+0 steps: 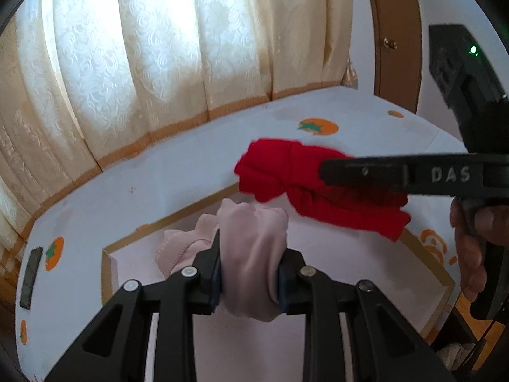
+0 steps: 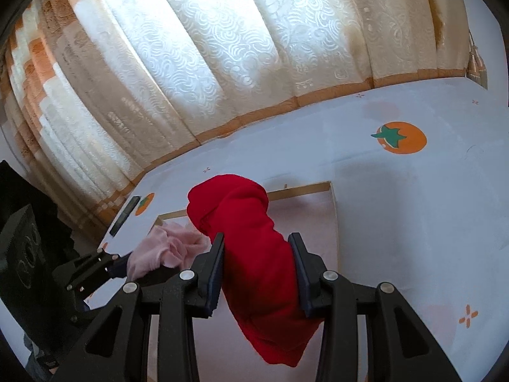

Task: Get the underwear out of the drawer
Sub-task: 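Carry both held garments up over the cardboard tray with both grippers, then open both grippers to drop the pink and red underwear into the tray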

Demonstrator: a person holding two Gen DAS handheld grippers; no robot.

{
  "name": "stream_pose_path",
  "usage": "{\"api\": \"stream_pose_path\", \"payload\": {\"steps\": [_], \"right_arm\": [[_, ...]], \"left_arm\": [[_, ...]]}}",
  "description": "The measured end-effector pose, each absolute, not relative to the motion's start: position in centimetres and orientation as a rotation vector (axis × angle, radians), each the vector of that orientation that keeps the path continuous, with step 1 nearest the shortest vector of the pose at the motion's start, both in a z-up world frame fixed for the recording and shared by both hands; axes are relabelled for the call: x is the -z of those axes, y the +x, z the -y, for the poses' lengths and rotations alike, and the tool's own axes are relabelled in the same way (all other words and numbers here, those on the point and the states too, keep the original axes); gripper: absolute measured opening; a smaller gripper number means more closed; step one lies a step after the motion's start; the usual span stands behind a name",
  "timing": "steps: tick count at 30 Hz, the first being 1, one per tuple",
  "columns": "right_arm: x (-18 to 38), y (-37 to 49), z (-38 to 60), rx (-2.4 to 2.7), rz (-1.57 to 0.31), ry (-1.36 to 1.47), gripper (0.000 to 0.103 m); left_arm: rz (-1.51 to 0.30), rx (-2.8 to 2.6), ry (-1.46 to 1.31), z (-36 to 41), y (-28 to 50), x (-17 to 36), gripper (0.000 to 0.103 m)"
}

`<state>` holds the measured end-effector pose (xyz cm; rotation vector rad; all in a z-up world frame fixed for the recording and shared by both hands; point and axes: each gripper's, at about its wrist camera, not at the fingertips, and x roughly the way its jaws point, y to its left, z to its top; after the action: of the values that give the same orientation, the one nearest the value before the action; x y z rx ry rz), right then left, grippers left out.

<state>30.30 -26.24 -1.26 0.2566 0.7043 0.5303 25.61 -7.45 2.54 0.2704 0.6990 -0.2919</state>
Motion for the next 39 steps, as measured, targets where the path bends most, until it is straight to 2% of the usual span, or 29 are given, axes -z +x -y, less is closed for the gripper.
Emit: {"api": "stream_pose_path", "payload": {"steps": [16, 17, 20, 25, 32, 39], "right_arm": [[3.4, 32.9, 25.6, -0.482, -0.787, 0.242, 0.042], [3.5, 33.0, 25.6, -0.483, -0.789, 0.245, 0.042], [3.6, 33.1, 25.3, -0.487, -0.805, 0.233, 0.044], [3.4, 33.0, 25.6, -0.47, -0.786, 0.249, 0.063], [2.9, 31.9, 26.2, -0.478, -0.756, 0.238, 0.064], [2.7, 30.3, 26.9, -0.498, -0.741, 0.24, 0.065]], "left_arm": [[-0.802, 0.332, 0.349, 9.1, 28.0, 0.4, 0.026], [-0.806, 0.338, 0.352, 9.2, 28.0, 0.5, 0.027], [-0.799, 0.331, 0.364, 9.4, 27.9, 0.5, 0.038], [-0.784, 0.333, 0.371, 9.7, 27.6, 0.5, 0.049], [-0.741, 0.342, 0.354, 9.5, 26.3, -0.4, 0.058], [-0.715, 0.36, 0.309, 8.9, 24.6, -1.1, 0.058]]}}
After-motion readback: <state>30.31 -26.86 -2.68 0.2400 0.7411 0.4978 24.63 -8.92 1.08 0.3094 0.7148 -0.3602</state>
